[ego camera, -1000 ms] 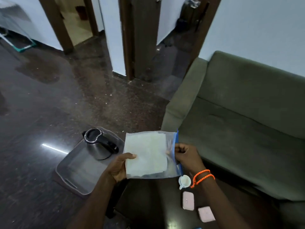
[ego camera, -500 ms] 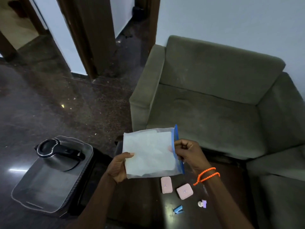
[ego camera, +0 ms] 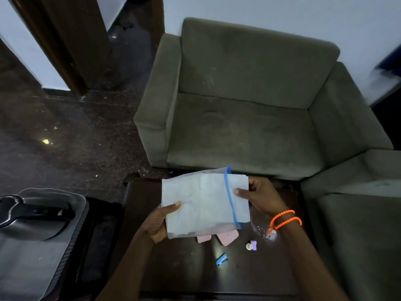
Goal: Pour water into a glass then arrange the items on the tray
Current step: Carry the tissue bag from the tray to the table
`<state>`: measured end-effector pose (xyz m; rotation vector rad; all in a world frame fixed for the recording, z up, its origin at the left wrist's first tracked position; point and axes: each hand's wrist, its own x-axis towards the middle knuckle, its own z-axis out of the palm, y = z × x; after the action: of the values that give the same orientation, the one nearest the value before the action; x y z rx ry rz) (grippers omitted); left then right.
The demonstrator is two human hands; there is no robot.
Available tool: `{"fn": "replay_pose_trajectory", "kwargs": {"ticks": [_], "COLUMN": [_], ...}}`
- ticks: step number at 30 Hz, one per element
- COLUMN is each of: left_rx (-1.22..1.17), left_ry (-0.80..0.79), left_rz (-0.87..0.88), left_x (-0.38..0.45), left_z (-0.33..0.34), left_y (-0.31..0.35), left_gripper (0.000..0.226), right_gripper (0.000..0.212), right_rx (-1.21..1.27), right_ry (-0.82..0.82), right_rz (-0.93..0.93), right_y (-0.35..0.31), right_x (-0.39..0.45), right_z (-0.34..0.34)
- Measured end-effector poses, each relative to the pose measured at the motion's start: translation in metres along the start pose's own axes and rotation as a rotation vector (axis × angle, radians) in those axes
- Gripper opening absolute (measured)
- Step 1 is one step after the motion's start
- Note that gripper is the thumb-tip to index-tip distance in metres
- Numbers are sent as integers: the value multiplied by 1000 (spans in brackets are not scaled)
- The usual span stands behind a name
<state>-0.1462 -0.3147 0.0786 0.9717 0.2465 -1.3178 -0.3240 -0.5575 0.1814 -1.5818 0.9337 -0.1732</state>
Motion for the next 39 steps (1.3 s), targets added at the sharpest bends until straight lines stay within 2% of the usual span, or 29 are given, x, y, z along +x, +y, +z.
{"fn": "replay_pose_trajectory", "kwargs": {"ticks": [4,9,14,18,21,25,30,33,35,37,39], "left_rx": [-46,-181,-286,-297,-294,-262,-230,-222,-202,-175,-165], "left_ry": [54,55,19,-25,-35,-61,23,40,50,45,42], "left_rz": [-11,-40,-95,-92,-102,-126,-144,-174,-215,-234,-250], "left_x": [18,45,70,84,90,98,105,104,104,104,105], "left_z": [-14,-44,-63,-74,-78,-81,-78,-74,-74,-68,-59], "left_y": [-14,-42,-67,-83,-94,-106,-119,-128,-134,-141,-153], "left_gripper": [66,56,66,48,42,56,86,68,56,49,47], "right_gripper": [29,34,34,29,29,32,39,41,32,18,27], "right_rx": [343,715,917,1034,1112,1085,993,971,925,707,474], "right_ry": [91,262,429,539,588,667,698,689,665,688,748], "right_rz": [85,230,413,454,428,496,576,573,585,629,645], "right_y": [41,130,219,266,289,312,336,342,343,340,339], "right_x": [4,15,40,65,85,103,110,110,105,94,77], "right_z": [-33,-46,-36,-25,-18,-6,7,3,-4,-13,-23]}}
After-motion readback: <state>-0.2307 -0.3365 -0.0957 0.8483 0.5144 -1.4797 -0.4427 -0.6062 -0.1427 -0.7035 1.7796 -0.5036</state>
